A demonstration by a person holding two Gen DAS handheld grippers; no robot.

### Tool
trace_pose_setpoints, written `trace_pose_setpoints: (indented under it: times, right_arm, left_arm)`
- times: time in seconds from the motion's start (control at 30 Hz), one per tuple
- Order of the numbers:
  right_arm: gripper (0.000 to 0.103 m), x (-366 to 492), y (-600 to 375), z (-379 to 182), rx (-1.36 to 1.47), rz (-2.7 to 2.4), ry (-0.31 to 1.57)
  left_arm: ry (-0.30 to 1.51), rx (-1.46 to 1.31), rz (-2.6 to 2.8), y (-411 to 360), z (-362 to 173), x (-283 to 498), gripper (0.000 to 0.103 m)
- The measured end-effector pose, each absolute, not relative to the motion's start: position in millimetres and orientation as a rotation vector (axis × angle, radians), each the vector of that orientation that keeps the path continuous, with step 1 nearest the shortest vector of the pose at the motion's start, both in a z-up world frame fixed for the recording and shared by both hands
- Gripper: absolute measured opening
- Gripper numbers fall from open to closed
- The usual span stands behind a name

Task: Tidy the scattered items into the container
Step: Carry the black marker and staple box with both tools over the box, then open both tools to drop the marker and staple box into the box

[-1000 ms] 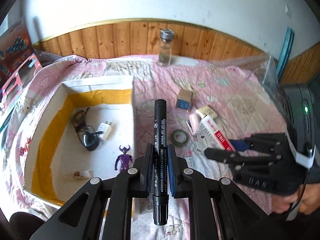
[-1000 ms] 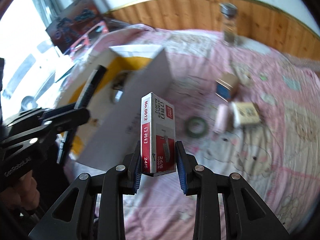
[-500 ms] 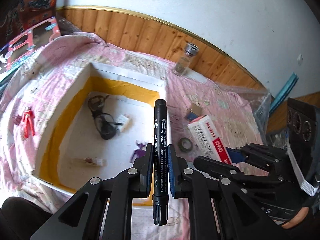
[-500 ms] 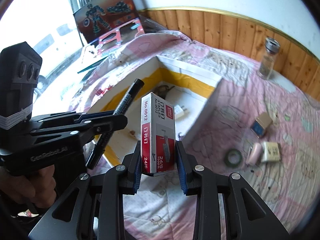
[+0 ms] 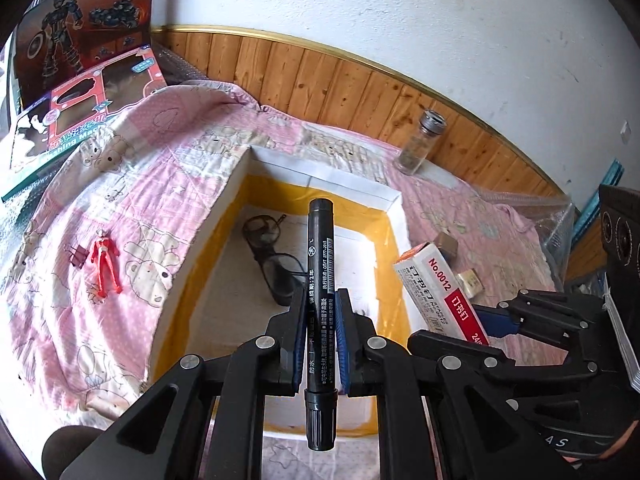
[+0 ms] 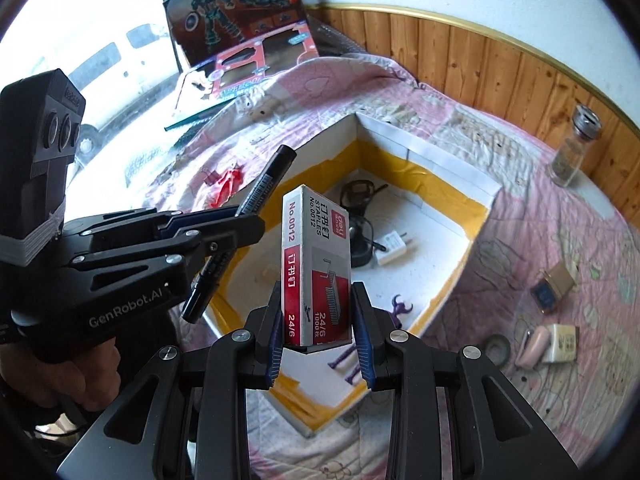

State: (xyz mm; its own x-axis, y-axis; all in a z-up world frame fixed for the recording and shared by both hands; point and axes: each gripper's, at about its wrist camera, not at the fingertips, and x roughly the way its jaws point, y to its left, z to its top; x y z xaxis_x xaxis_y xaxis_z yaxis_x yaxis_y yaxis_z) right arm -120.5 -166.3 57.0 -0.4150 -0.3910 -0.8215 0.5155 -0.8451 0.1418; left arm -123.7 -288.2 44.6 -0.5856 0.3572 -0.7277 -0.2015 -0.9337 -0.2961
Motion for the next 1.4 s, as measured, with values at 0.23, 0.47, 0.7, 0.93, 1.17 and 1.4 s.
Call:
trace_pose_setpoints:
  times: [0.23, 0.47, 0.7, 0.93, 1.17, 1.4]
  right_arm:
    - [0.032, -143.3, -183.7, 46.1, 1.302, -2.240, 0.191]
    - [0.032, -166.0, -193.7, 35.2, 1.345, -2.233, 0.206]
    - [0.032, -200.8, -192.4, 26.1, 1.423, -2.245, 0.227]
    - [0.032, -240.0, -187.2, 11.2, 1.513, -2.251, 0.258]
    - [0.032, -270.2, -175.6, -14.4, 1.618, -2.251, 0.295]
    - [0.036, -290.4, -168.7, -31.8, 1.663, -2.252, 0.323]
  left_arm:
    - [-0.277, -1.259, 2.525, -300.6, 30.3, -139.2, 0.014]
    - [-0.297, -1.290, 2.511, -308.9, 18.3, -152.2, 0.014]
    - [-0.346, -1.325, 2.477, -314.0, 9.1, -163.5, 0.014]
    - [-0.415, -1.405, 2.392, -316.9, -2.3, -178.0, 0.014]
    - [-0.435, -1.473, 2.264, -292.5, -7.2, -185.5, 0.014]
    - [-0.358, -1.528, 2.204, -261.6, -17.2, -187.4, 0.014]
